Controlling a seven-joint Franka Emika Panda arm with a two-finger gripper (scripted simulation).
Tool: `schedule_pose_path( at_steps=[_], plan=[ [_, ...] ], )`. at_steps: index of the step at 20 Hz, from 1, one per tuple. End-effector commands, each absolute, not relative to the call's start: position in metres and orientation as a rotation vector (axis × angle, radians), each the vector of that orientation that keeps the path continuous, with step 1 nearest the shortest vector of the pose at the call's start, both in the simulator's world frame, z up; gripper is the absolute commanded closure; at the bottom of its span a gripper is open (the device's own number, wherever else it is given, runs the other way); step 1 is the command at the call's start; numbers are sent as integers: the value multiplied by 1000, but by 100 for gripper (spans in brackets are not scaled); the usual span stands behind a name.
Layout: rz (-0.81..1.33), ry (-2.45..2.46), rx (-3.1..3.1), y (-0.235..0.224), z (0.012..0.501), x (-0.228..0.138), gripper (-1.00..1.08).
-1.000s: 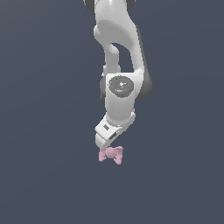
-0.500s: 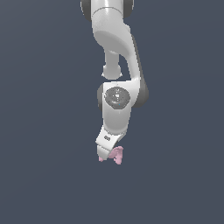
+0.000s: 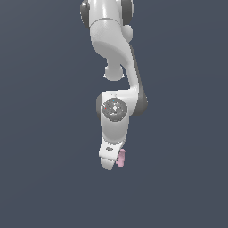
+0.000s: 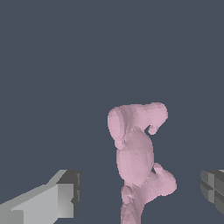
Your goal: Pick up the object and move it to a goal position.
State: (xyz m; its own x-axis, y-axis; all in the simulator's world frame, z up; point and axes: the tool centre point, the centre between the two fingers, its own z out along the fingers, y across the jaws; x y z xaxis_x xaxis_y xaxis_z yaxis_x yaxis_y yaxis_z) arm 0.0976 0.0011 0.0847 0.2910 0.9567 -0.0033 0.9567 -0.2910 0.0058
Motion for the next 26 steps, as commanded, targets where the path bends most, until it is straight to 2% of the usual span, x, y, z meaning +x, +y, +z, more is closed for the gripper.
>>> schedule_pose_path(
  at_steps=[1, 17, 26],
  plan=[
    [1, 1925, 2477, -1, 80, 100, -92],
    [0, 2034, 2394, -6, 68, 104, -92],
    [-1, 2039, 2390, -5, 25, 103, -92]
  ],
)
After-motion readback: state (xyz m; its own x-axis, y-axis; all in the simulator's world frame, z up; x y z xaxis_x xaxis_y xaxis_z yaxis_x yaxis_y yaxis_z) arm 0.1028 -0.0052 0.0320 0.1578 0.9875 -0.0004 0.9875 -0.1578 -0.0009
